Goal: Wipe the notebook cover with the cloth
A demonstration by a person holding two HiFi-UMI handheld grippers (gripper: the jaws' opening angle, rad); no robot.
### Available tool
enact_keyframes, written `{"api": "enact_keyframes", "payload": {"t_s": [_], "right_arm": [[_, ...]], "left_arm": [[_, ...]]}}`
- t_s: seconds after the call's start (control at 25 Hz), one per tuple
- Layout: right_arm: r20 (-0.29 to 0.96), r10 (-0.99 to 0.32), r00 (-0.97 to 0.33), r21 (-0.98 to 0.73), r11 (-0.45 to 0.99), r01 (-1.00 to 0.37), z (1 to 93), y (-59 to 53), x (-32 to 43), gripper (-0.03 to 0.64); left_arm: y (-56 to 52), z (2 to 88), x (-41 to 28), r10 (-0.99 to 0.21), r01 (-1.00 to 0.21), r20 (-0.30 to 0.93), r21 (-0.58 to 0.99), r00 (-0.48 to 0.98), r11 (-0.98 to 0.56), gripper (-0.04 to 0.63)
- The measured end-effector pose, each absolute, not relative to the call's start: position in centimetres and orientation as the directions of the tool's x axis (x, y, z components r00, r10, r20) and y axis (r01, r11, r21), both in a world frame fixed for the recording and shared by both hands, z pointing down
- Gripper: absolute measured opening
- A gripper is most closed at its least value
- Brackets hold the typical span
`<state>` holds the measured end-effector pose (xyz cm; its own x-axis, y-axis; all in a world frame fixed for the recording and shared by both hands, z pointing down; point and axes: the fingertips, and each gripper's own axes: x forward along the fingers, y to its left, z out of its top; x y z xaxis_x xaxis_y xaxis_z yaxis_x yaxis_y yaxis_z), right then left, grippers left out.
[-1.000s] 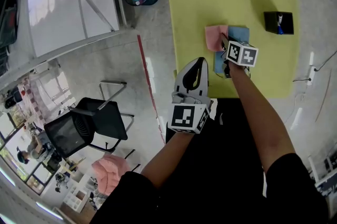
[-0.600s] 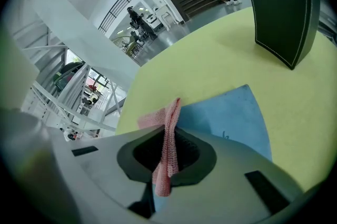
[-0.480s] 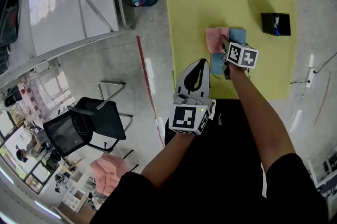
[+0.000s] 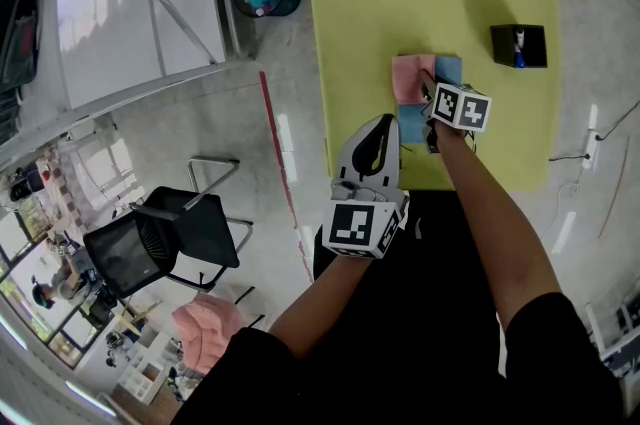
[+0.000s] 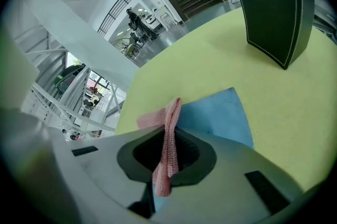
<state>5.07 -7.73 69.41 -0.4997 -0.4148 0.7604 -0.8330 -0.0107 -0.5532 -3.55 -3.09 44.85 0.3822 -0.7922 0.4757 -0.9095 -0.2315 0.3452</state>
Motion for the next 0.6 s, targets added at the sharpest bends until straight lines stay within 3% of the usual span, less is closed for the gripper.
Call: {"api": "enact_keyframes", "payload": {"t_s": [0.6], "right_arm": [[0.761, -0.404, -0.507, -0.565, -0.03, -0.825, 69.3, -7.5, 6.9, 0.037]], "left_arm": [[-2.5, 44.5, -0.8, -0.789, -0.913, 0.48, 0.326, 0.384, -0.247, 0.015]]}}
